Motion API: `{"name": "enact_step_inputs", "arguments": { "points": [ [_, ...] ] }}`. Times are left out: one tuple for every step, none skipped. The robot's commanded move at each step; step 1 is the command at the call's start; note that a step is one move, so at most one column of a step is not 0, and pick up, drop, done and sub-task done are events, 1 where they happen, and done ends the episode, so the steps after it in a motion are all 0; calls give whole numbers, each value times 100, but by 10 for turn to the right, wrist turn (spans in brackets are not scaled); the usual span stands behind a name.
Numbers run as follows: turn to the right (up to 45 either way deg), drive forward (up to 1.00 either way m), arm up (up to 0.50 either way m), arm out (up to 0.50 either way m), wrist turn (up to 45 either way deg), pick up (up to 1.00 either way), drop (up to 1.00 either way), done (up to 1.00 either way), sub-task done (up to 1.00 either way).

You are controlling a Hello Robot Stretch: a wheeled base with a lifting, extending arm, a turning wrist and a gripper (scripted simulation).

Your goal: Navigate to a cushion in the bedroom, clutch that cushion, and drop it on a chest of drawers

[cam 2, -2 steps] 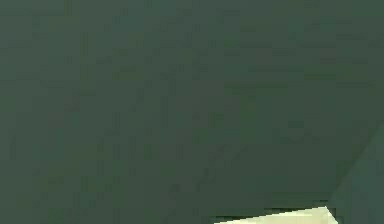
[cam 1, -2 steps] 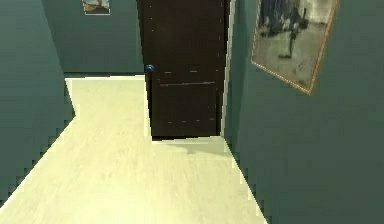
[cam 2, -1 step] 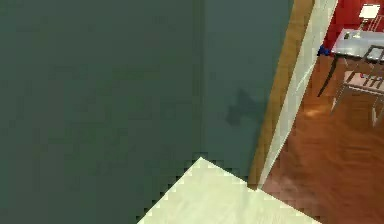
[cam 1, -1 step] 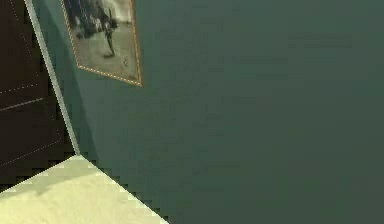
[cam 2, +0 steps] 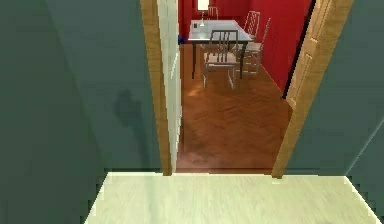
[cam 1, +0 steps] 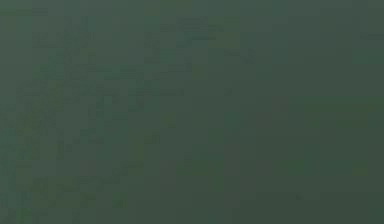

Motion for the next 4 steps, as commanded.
{"name": "enact_step_inputs", "arguments": {
  "points": [
    [0,5,0,0,0,0,0,0,0],
    [-450,0,0,0,0,0,0,0,0],
    [-300,0,0,0,0,0,0,0,0],
    [0,45,0,0,0,0,0,0,0]
  ]
}}
